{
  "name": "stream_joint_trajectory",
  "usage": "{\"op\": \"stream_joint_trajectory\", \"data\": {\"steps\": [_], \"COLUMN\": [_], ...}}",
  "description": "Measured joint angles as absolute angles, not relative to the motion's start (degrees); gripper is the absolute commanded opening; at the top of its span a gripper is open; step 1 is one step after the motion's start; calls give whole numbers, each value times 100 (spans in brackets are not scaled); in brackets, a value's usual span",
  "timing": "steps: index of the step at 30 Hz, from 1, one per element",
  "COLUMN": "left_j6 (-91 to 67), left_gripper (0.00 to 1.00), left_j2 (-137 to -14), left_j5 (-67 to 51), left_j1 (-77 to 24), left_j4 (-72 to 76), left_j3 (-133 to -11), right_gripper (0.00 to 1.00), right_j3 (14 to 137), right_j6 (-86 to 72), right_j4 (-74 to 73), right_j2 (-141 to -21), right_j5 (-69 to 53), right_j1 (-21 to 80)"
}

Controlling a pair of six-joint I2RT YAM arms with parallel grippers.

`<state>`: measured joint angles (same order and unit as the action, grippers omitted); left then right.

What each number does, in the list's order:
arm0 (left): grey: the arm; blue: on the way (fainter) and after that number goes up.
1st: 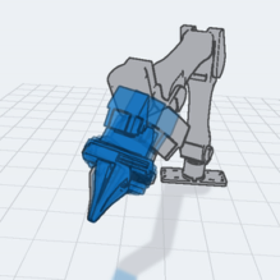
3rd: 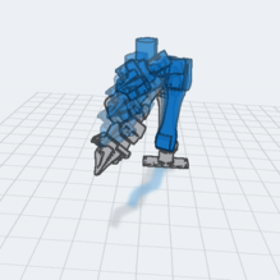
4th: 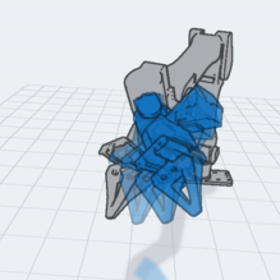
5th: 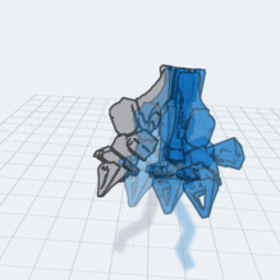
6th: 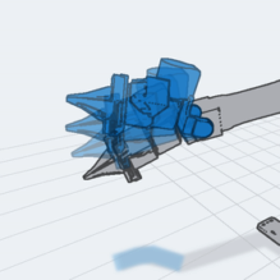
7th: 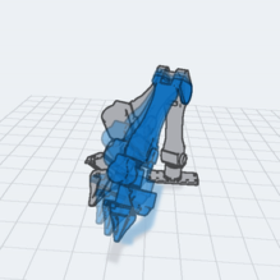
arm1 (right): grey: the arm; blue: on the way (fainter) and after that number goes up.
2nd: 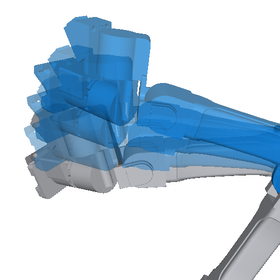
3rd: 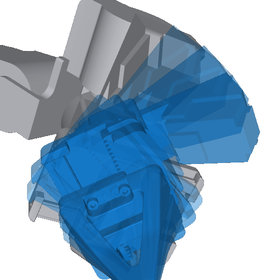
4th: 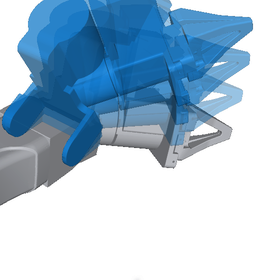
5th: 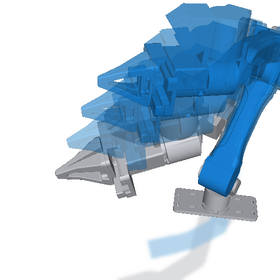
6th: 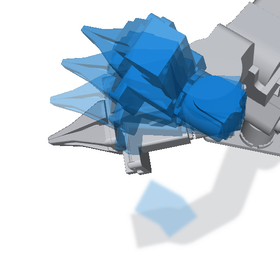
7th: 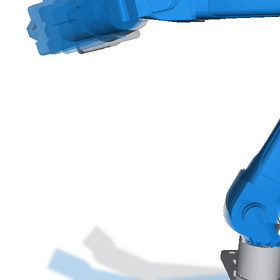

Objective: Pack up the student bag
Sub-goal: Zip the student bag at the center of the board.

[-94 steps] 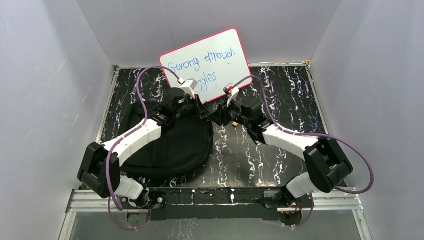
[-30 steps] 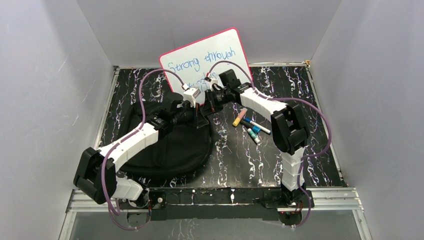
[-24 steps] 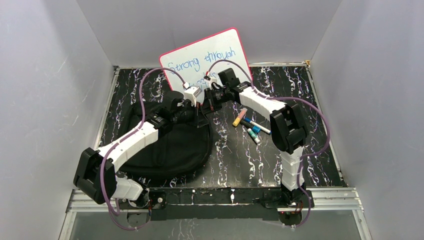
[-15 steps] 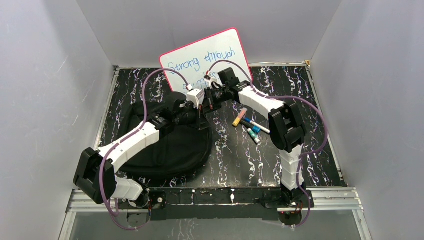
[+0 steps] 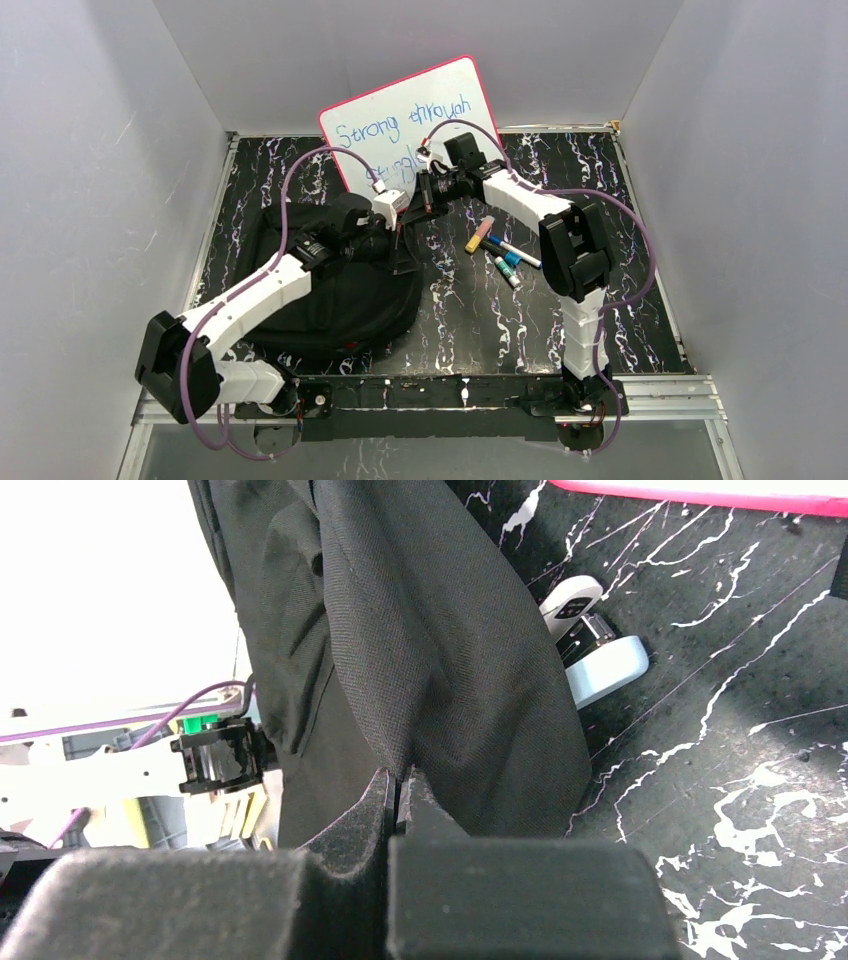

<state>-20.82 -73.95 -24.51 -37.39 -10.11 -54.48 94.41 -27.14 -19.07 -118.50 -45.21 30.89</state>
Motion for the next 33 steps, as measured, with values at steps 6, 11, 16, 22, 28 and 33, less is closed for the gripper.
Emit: {"op": "stream_joint_trajectory", "data": {"steps": [6,11,16,22,28,33], "left_j6": [-2141,-2298,-2383,-2386,-2375,-2381], "left_gripper": [0,0,0,0,0,0], "left_j2": [-6899,-6519,-6396,-6396,-6396,-6388], "left_j5": [-2250,-2241,-2257,-2300,-2344,-2329], "left_j1": [-3752,-3780,-3804,-3830,-3848,-3861], "left_j4": [-1271,-1481,-1691,-1894,-2088,-2196], "left_j3": [-5275,-5109,-5096,-5155,-5286,-5334], "right_gripper": [0,0,0,0,0,10], "right_j3": [9485,9515,9515,9515,9515,9515], "right_j6": [-2862,-2943,-3030,-3131,-3168,-3242], "right_j4": [-1920,-1918,-1914,-1920,-1922,-1920], "right_j2": [-11856,-11867,-11900,-11946,-11948,-11963], "right_j5": [-4672,-4689,-4705,-4740,-4779,-4842], "right_j1": [3048,3004,2934,2842,2812,2764]}}
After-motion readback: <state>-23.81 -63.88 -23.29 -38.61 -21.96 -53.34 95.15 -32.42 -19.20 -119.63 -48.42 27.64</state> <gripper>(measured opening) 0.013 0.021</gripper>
